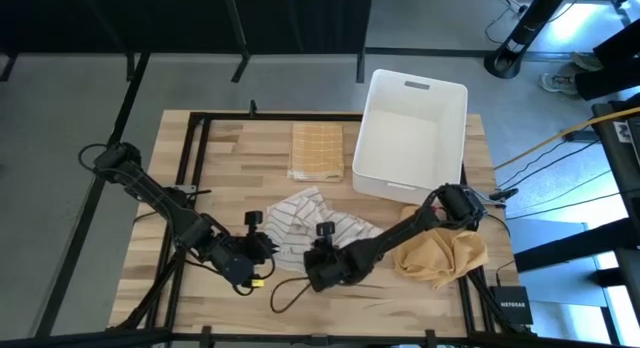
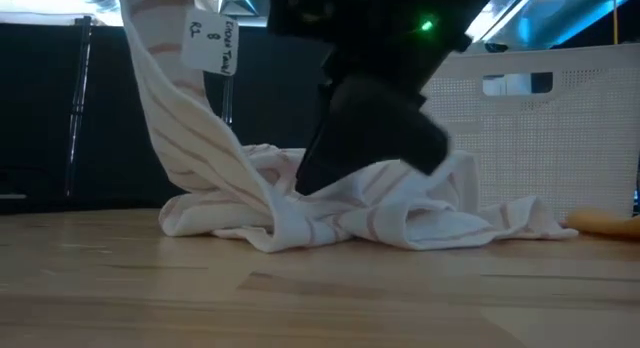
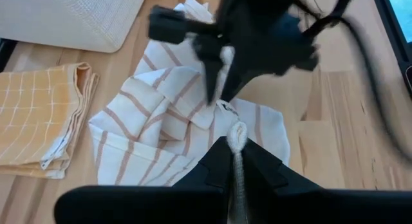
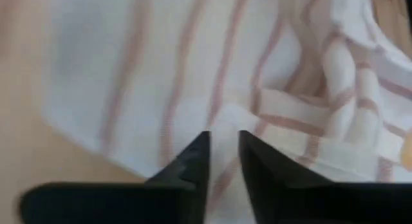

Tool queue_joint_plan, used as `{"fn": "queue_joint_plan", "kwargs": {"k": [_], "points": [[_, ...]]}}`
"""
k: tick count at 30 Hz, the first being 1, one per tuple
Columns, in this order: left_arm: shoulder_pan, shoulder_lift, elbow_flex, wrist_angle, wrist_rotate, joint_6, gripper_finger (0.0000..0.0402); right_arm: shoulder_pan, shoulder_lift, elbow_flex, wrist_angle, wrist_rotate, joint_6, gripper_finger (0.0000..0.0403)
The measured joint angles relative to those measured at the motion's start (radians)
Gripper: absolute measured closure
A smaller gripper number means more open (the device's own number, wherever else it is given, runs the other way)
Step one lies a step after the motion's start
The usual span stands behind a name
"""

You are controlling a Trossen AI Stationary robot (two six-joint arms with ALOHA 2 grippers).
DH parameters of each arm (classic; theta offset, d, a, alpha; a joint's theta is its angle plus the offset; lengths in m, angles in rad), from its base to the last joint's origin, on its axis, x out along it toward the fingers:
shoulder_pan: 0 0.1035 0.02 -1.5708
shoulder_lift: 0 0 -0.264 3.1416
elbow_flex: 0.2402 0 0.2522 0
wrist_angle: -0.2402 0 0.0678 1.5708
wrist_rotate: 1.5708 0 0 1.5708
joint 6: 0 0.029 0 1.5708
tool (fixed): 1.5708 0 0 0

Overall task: Fold towel
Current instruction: Fold the white towel

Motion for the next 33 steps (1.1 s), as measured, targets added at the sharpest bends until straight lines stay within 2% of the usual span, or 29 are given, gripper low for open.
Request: {"fn": "queue_joint_plan", "kwargs": {"k": [3,6,10,13,20,26,33], "points": [[0.000,0.000,0.000,0.000,0.000,-0.009,0.0385,-0.008,0.007,0.001,0.018,0.012,-0.004,0.0246],[0.000,0.000,0.000,0.000,0.000,-0.011,0.0385,-0.026,0.033,0.001,0.016,-0.018,-0.006,0.0193],[0.000,0.000,0.000,0.000,0.000,-0.012,0.0385,-0.057,0.061,0.002,0.017,-0.043,-0.029,0.0163],[0.000,0.000,0.000,0.000,0.000,-0.012,0.0385,-0.062,0.069,0.002,0.012,0.000,-0.032,0.0195],[0.000,0.000,0.000,-0.002,0.000,-0.012,0.0385,-0.057,0.061,0.000,-0.022,0.009,-0.060,0.0382],[-0.002,0.000,0.000,-0.002,0.000,-0.012,0.0385,-0.014,0.009,0.000,-0.050,0.065,-0.054,0.0387],[-0.002,0.000,-0.001,-0.004,0.000,-0.016,0.0385,0.054,-0.092,0.000,-0.160,0.162,-0.024,0.0399]]}}
